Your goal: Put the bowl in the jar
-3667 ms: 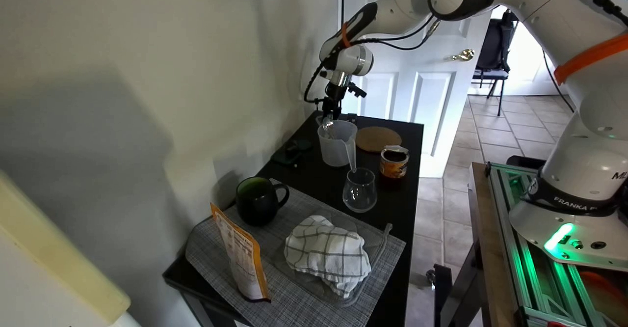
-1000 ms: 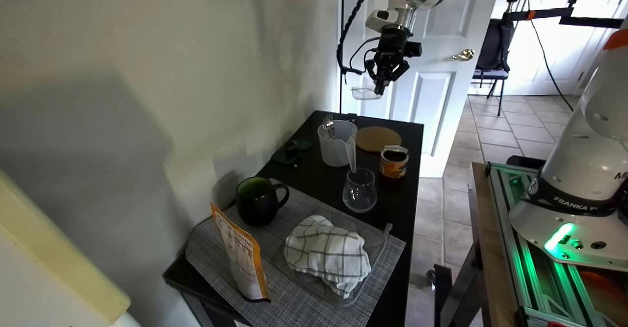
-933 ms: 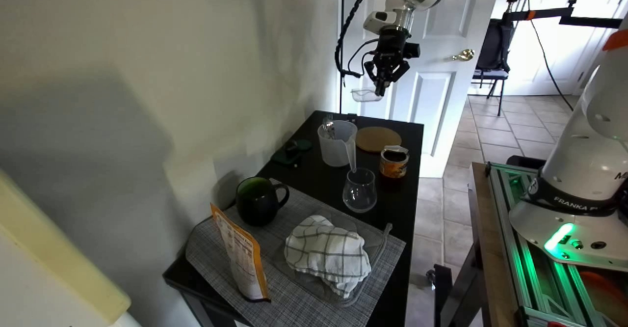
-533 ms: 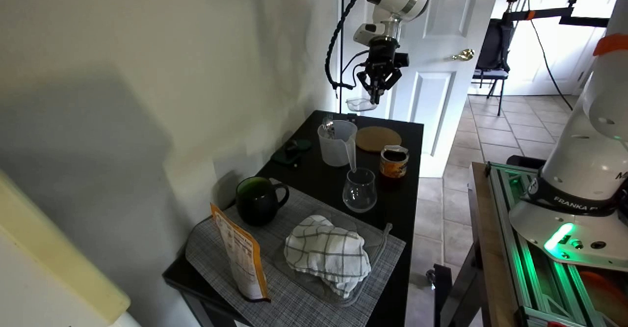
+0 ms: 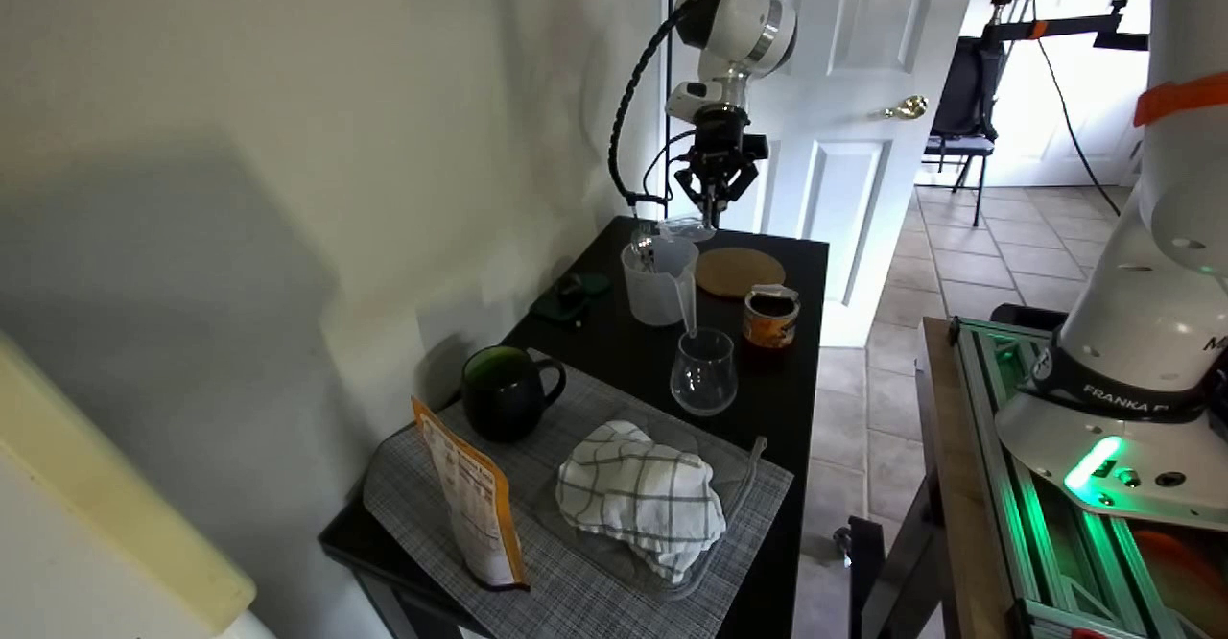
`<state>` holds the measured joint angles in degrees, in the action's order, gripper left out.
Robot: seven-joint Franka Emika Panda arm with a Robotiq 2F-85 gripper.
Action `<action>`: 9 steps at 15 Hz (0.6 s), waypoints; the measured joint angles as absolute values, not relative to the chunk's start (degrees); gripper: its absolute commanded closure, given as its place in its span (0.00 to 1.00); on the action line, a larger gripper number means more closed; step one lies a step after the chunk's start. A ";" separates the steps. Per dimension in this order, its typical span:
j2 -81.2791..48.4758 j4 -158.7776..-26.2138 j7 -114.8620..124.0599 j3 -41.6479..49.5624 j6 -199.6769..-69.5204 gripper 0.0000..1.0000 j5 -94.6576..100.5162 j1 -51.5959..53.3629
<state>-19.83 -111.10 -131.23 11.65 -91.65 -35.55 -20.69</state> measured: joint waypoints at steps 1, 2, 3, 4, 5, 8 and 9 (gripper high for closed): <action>-20.78 -110.11 -131.43 11.37 -91.20 0.98 -35.57 -20.70; -21.66 -109.17 -131.55 11.13 -90.70 0.98 -35.58 -20.73; -22.45 -108.26 -131.56 10.92 -90.39 0.98 -35.60 -20.75; -23.17 -107.49 -131.56 10.76 -90.09 0.98 -35.61 -20.78; -23.82 -106.69 -131.56 10.62 -89.75 0.98 -35.62 -20.85; -25.47 -104.66 -131.56 10.20 -88.79 0.96 -35.62 -21.25; -25.99 -103.96 -131.56 10.09 -88.31 0.67 -35.62 -21.41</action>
